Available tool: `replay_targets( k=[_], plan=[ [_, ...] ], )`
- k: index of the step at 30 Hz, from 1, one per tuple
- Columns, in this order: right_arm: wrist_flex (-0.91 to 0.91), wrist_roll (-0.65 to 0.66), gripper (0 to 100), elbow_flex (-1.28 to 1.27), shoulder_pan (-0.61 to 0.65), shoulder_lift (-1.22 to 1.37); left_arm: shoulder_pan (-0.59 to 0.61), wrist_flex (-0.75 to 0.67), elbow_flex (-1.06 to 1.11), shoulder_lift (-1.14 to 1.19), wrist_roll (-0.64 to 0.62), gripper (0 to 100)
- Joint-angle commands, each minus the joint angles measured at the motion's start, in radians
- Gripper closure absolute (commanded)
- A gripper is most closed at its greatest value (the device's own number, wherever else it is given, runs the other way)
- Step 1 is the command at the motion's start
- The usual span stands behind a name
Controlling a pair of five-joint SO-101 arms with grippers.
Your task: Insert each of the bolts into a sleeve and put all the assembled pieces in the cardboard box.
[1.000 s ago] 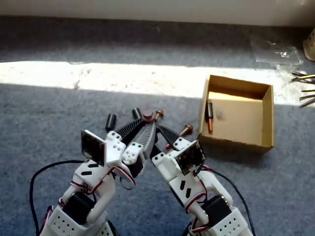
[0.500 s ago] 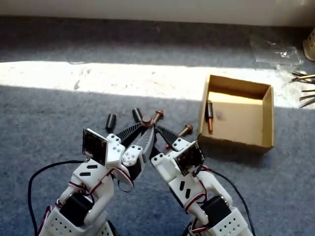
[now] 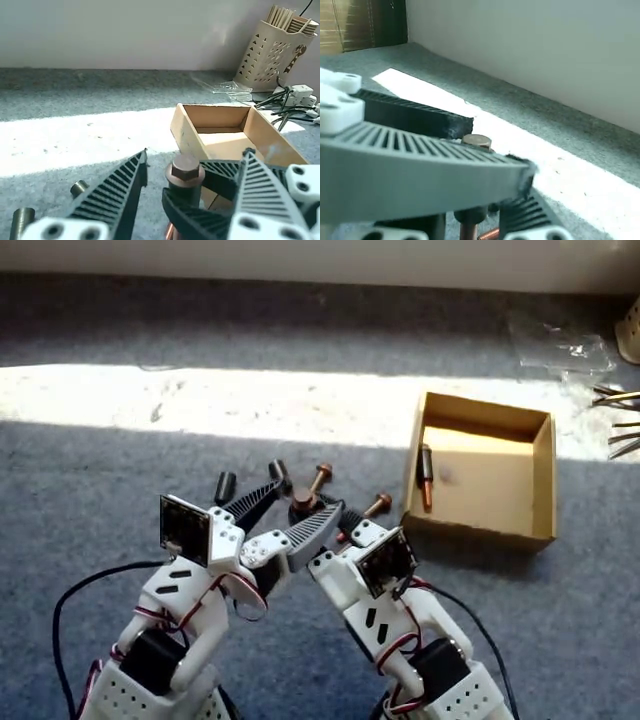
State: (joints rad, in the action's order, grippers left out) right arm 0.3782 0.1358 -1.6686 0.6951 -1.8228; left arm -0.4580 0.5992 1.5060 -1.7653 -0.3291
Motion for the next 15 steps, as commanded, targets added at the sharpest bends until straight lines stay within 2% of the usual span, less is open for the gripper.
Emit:
replay_targets(
  k=[1,8,15],
  plan=[
    [-0.008,-0.008,99.4,-0.099,-0.012,-0.015,0.022,-0.063,-0.070,-0.013,-0.009,72],
    [-0.008,-0.005,99.4,-0.099,-0.012,-0.015,0.236,-0.149,-0.122,-0.013,-0.011,74],
    [-0.005,-0.003,99.4,-0.099,-0.016,-0.015,0.410,-0.146,-0.071,-0.013,-0.011,99]
  ],
)
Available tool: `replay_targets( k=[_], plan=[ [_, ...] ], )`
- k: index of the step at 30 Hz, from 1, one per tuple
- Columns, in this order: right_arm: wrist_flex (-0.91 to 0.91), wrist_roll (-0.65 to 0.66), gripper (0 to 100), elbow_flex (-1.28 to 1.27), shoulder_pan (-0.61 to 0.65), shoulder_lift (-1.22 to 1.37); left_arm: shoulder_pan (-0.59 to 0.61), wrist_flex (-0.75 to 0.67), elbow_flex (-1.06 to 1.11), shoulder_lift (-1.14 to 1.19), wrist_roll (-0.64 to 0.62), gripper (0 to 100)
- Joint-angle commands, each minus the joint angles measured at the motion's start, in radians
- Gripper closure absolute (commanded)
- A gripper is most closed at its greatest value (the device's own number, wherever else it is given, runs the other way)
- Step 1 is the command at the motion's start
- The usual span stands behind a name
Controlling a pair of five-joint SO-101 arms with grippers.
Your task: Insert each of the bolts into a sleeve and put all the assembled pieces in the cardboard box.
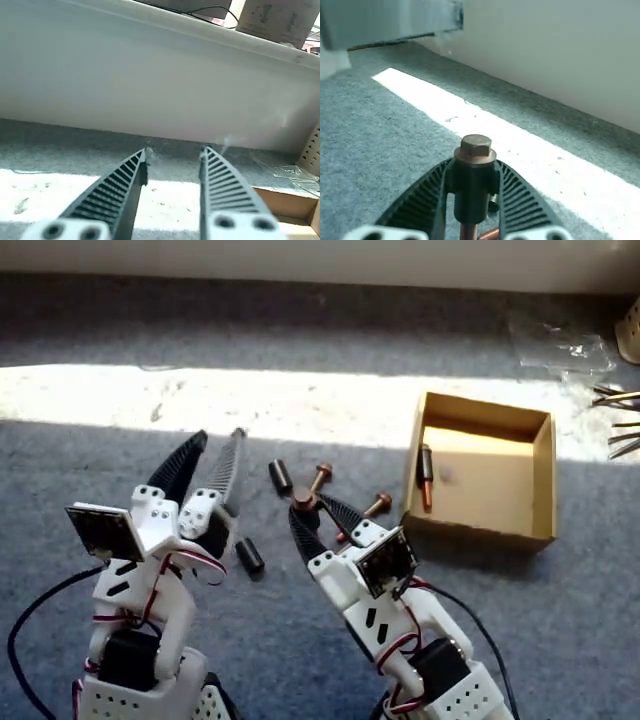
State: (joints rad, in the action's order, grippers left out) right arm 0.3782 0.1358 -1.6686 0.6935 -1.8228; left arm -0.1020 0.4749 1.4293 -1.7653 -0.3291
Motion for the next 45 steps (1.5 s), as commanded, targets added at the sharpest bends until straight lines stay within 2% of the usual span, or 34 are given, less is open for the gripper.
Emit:
replay_targets(
  k=[1,3,7,13,19,25,31,35,45],
  plan=[
    [-0.005,-0.003,99.4,-0.099,-0.015,-0.015,0.065,-0.021,0.028,-0.013,-0.011,100],
    [-0.005,-0.003,99.4,-0.099,-0.016,-0.015,0.064,-0.023,0.079,-0.013,-0.011,98],
    [0.001,-0.003,99.4,-0.099,-0.016,-0.015,0.062,-0.026,0.145,-0.013,-0.006,100],
    [0.087,-0.003,99.4,-0.091,-0.027,-0.015,0.062,-0.026,0.203,-0.012,-0.005,97],
    [0.116,-0.006,99.4,-0.019,-0.223,-0.015,0.062,-0.026,0.242,-0.012,-0.005,97],
    [0.283,0.000,99.4,0.163,-0.397,-0.013,0.062,-0.026,0.245,-0.012,-0.005,97],
    [0.369,0.133,99.4,0.380,-0.483,0.010,0.064,-0.026,0.245,-0.012,-0.005,97],
    [0.378,0.138,99.4,0.498,-0.542,0.177,0.064,-0.026,0.245,-0.012,-0.005,97],
    [0.377,0.138,99.4,0.855,-0.657,0.848,0.070,-0.026,0.243,-0.012,-0.003,97]
  ],
)
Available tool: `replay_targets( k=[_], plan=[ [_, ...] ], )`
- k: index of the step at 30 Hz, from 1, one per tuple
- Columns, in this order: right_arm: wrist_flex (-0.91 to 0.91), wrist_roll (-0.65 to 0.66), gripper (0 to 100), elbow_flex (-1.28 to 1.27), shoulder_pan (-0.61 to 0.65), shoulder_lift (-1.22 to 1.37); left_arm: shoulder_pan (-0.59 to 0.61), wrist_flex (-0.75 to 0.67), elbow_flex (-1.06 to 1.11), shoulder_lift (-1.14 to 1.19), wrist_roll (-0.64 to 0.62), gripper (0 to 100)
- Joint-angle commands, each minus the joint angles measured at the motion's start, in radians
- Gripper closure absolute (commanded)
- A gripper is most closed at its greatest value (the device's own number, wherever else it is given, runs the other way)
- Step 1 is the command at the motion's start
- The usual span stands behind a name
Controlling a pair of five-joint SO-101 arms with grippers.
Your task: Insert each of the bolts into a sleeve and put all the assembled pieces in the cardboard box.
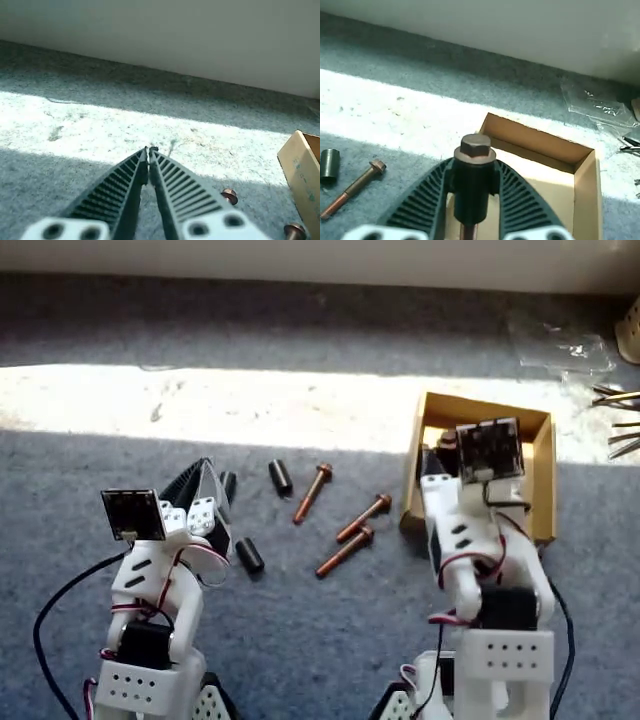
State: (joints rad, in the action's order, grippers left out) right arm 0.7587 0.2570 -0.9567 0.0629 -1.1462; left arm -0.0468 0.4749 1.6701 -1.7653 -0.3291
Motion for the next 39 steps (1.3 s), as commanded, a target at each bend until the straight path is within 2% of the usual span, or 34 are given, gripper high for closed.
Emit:
replay_targets(
  k=[1,12,21,30,34,37,39],
  plan=[
    [-0.005,0.017,99.4,0.176,-0.035,0.232,0.015,-0.026,0.002,-0.012,-0.003,97],
    [-0.171,0.017,99.4,0.392,-0.082,0.857,0.015,-0.026,-0.001,-0.012,-0.003,97],
    [-0.177,0.017,99.4,0.601,-0.125,1.213,0.016,-0.026,-0.004,-0.012,-0.003,97],
    [-0.177,0.017,98.7,0.638,-0.120,1.316,0.016,-0.026,-0.005,-0.012,-0.003,97],
    [-0.177,0.017,89.5,0.634,-0.120,1.316,0.016,-0.026,-0.005,-0.012,-0.002,97],
    [-0.177,0.017,83.3,0.631,-0.120,1.314,0.016,-0.026,-0.005,-0.012,0.068,97],
    [-0.177,0.018,82.7,0.634,-0.120,1.311,0.015,-0.026,-0.005,-0.012,0.098,97]
  ],
)
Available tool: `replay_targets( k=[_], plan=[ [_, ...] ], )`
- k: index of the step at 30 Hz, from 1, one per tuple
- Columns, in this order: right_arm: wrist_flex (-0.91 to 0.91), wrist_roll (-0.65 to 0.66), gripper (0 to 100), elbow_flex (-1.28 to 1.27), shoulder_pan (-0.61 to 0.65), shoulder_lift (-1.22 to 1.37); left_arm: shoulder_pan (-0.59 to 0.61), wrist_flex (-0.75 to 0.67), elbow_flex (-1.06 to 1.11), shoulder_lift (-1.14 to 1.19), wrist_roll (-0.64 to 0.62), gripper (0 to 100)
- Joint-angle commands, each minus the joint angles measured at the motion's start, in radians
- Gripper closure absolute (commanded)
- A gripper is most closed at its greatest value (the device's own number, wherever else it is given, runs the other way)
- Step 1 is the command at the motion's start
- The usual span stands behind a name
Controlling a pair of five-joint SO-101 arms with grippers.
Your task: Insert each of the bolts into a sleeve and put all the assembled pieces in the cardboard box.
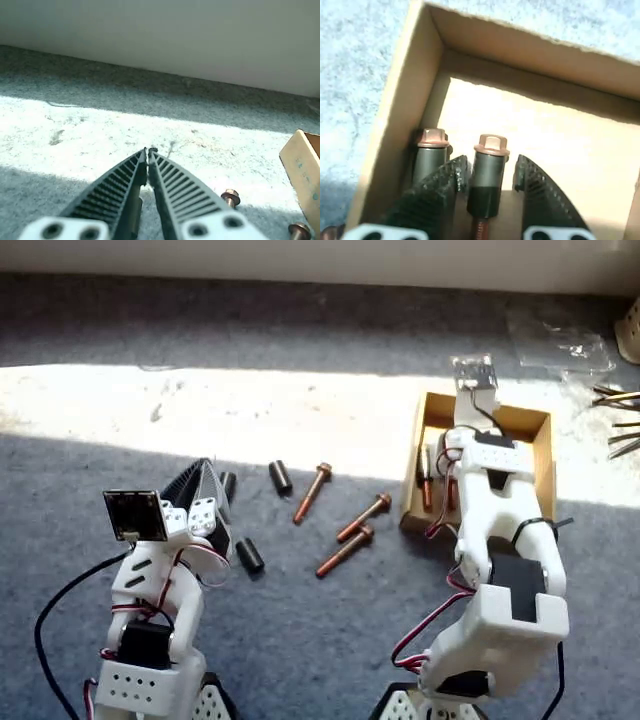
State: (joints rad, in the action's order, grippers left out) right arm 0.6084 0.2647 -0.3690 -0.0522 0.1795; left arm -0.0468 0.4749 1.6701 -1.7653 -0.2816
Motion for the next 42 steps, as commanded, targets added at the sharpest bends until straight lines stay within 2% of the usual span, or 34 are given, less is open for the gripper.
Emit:
replay_targets(
  k=[1,6,11,18,24,29,36,42],
  plan=[
    [-0.027,0.011,82.7,0.047,-0.005,-0.016,0.015,-0.026,-0.005,-0.012,0.051,97],
    [-0.005,0.011,82.8,0.051,-0.004,-0.031,0.015,-0.026,-0.004,-0.012,0.052,97],
    [0.173,0.011,82.8,0.104,0.045,-0.191,0.015,-0.026,-0.004,-0.012,0.054,97],
    [0.294,0.011,82.8,0.119,0.157,-0.452,0.015,-0.026,-0.004,-0.012,0.054,97],
    [0.387,0.008,82.8,0.051,0.317,-0.625,0.016,-0.026,-0.005,-0.012,0.054,97],
    [0.384,0.005,82.8,-0.094,0.456,-0.694,0.079,-0.043,-0.012,-0.013,0.049,97],
    [0.378,0.005,82.8,-0.157,0.568,-0.700,0.108,-0.063,-0.008,-0.012,0.051,97],
    [0.252,0.005,82.8,-0.271,0.693,-0.700,0.171,-0.063,-0.016,-0.012,0.049,97]
  ],
)
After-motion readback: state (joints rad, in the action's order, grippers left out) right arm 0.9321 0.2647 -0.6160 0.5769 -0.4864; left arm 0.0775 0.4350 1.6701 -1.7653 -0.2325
